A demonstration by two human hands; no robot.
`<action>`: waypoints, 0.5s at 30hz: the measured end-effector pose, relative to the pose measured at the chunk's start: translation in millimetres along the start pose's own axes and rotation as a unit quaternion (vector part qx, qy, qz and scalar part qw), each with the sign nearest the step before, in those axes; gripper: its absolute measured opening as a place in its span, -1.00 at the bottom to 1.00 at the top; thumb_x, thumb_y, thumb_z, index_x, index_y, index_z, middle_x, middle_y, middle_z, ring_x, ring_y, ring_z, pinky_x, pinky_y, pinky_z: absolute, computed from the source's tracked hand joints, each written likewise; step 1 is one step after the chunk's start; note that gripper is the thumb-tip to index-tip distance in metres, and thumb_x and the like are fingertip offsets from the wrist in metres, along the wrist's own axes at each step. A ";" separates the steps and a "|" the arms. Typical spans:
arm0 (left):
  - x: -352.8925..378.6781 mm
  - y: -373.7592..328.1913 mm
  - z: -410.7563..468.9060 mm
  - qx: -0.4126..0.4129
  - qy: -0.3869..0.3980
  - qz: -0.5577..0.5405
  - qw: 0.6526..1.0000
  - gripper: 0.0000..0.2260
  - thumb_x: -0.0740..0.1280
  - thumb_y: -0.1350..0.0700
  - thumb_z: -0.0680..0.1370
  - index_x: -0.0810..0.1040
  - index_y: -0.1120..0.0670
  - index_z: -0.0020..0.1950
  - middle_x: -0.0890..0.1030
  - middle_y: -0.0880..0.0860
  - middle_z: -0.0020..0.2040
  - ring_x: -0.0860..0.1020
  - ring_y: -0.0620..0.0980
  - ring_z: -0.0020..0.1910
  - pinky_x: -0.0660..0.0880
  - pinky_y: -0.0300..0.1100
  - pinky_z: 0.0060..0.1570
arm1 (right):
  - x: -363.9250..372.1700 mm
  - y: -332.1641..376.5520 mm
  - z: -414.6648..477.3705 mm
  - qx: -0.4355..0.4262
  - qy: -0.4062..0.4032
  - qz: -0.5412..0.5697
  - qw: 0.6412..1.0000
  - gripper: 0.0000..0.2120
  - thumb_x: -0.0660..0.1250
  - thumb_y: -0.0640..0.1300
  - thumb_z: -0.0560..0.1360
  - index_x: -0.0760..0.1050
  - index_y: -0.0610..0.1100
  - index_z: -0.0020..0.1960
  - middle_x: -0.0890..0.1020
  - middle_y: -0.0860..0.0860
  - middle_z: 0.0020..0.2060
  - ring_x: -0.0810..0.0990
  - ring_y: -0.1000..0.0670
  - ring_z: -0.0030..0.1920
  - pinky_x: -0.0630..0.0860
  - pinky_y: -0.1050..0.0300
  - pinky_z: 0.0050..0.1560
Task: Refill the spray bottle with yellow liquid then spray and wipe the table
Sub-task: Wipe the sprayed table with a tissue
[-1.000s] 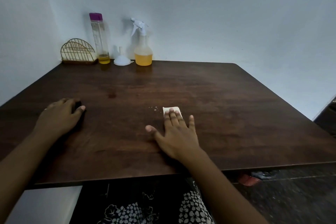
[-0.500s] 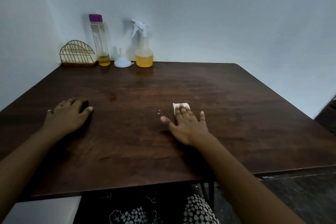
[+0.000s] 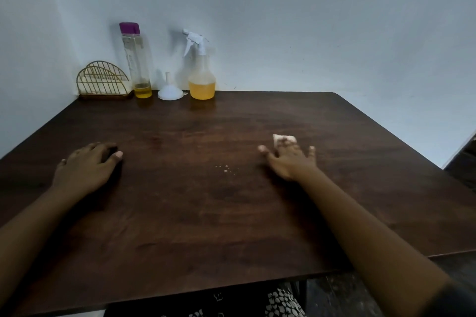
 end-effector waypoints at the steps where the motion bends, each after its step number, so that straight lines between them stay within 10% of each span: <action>1: 0.5 2.4 2.4 0.001 -0.002 -0.005 1.000 -0.55 0.10 -0.20 0.57 0.37 -0.06 0.40 0.33 0.10 0.46 0.28 0.18 0.42 0.23 0.22 0.34 | -5.7 -25.1 6.7 0.043 -0.005 0.000 0.999 -0.18 -0.25 0.42 0.46 -0.18 -0.09 0.54 -0.13 -0.03 0.53 -0.20 0.00 0.52 -0.35 -0.23 0.41; 4: 2.7 4.2 8.4 0.002 -0.004 -0.013 1.000 -0.57 0.11 -0.18 0.57 0.38 -0.06 0.38 0.35 0.11 0.45 0.31 0.18 0.41 0.26 0.20 0.34 | -12.5 -49.1 23.6 0.117 -0.011 0.011 0.993 -0.14 -0.26 0.43 0.45 -0.19 -0.13 0.54 -0.15 -0.04 0.53 -0.24 -0.01 0.51 -0.33 -0.24 0.43; 10: 0.0 4.4 24.4 0.012 -0.010 -0.012 1.000 -0.61 0.13 -0.13 0.59 0.41 -0.04 0.37 0.39 0.13 0.41 0.35 0.21 0.36 0.33 0.18 0.28 | 8.7 58.6 37.0 -0.043 0.009 0.002 0.999 -0.18 -0.28 0.42 0.47 -0.20 -0.11 0.53 -0.16 -0.03 0.53 -0.25 -0.01 0.51 -0.41 -0.21 0.38; 15: -5.3 11.0 34.7 0.001 -0.026 -0.046 0.999 -0.64 0.14 -0.08 0.60 0.45 0.02 0.33 0.43 0.16 0.38 0.36 0.21 0.34 0.34 0.15 0.24 | -17.0 -49.7 54.0 0.090 -0.035 0.009 0.995 -0.18 -0.24 0.42 0.46 -0.15 -0.07 0.54 -0.10 -0.02 0.54 -0.20 0.01 0.52 -0.35 -0.26 0.39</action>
Point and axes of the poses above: each hand's wrist, its own z-axis towards the middle knuckle, its own x-axis out of the palm, y = z × x, the point moved 10 cm from there along z, towards the middle knuckle
